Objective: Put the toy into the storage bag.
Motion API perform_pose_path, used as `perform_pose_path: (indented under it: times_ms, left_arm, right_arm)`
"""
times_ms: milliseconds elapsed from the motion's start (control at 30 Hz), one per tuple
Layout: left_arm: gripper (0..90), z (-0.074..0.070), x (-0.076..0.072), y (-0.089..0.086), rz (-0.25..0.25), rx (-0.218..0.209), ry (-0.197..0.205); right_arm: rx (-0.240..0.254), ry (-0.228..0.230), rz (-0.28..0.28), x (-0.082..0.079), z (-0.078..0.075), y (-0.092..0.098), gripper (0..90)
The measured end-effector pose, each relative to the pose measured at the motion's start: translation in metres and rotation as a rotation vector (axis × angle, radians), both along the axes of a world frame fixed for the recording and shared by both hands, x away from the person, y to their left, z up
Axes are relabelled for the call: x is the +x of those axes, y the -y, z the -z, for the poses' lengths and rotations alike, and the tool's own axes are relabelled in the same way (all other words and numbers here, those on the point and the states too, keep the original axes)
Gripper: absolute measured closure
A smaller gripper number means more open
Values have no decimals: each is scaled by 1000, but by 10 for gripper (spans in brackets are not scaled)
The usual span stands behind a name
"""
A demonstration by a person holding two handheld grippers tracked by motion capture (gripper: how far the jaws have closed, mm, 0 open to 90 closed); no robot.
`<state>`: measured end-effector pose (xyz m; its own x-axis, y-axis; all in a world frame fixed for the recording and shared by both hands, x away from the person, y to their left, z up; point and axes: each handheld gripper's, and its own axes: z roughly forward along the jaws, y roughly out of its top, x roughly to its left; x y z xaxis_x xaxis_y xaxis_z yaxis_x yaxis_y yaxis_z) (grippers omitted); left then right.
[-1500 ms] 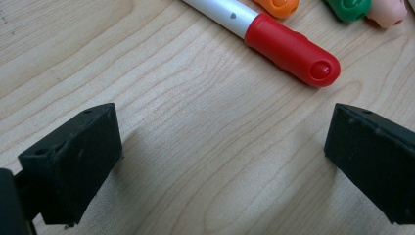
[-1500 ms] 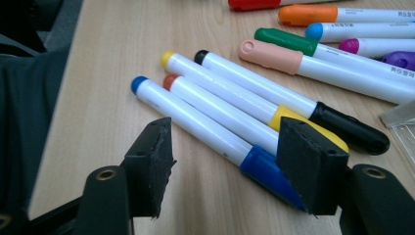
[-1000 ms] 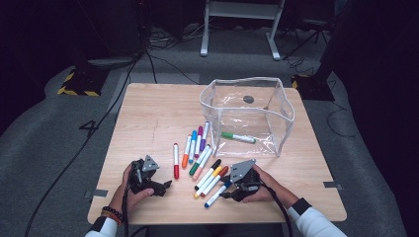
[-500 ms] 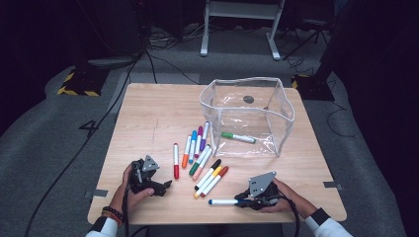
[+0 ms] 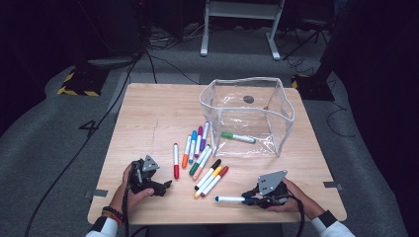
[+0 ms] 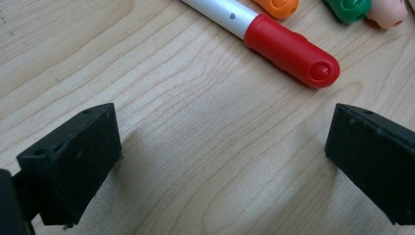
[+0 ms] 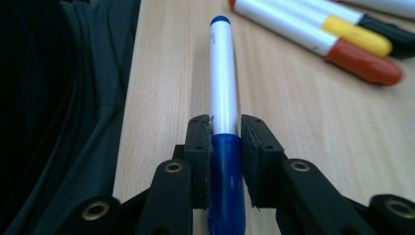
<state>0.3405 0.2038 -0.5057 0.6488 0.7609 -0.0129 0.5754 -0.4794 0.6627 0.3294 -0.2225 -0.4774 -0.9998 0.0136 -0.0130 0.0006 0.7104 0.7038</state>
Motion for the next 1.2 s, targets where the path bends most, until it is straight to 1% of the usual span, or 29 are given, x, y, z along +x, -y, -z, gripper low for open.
perform_pose_path:
  times_ms: [33,100,133,200,267,333,400,433,600,633,733,767,833,900,967,1033,1133,1200]
  left_arm:
    - [5,0,0,0,0,0,0]
    - [5,0,0,0,0,0,0]
    - [5,0,0,0,0,0,0]
    - [5,0,0,0,0,0,0]
    - [5,0,0,0,0,0,0]
    - [5,0,0,0,0,0,0]
    - [5,0,0,0,0,0,0]
    - [5,0,0,0,0,0,0]
    - [5,0,0,0,0,0,0]
    - [5,0,0,0,0,0,0]
    - [5,0,0,0,0,0,0]
    - [5,0,0,0,0,0,0]
    - [5,0,0,0,0,0,0]
    - [5,0,0,0,0,1,0]
    - [5,0,0,0,0,0,0]
    - [5,0,0,0,0,1,0]
    - [5,0,0,0,0,0,0]
    - [5,0,0,0,0,0,0]
  right_arm:
    - [10,-2,9,0,-2,2,745]
    - [26,11,27,-1,-6,8,745]
    - [39,17,44,-1,-10,11,745]
    - [67,25,61,-1,-17,17,745]
    - [92,35,85,-1,-27,23,745]
    - [131,41,112,-1,-37,30,745]
    - [161,62,127,0,-51,36,745]
    - [166,73,135,0,-56,38,745]
    - [181,152,176,8,-94,49,745]
    - [184,163,183,10,-99,50,745]
    - [193,207,210,18,-121,54,745]
    - [198,223,221,23,-131,56,745]
    - [210,237,232,28,-144,58,745]
    - [212,264,245,36,-161,59,745]
    - [209,280,250,42,-174,59,745]
    - [209,290,264,53,-189,59,745]
    - [189,309,280,70,-206,56,745]
    - [171,317,292,82,-214,52,745]
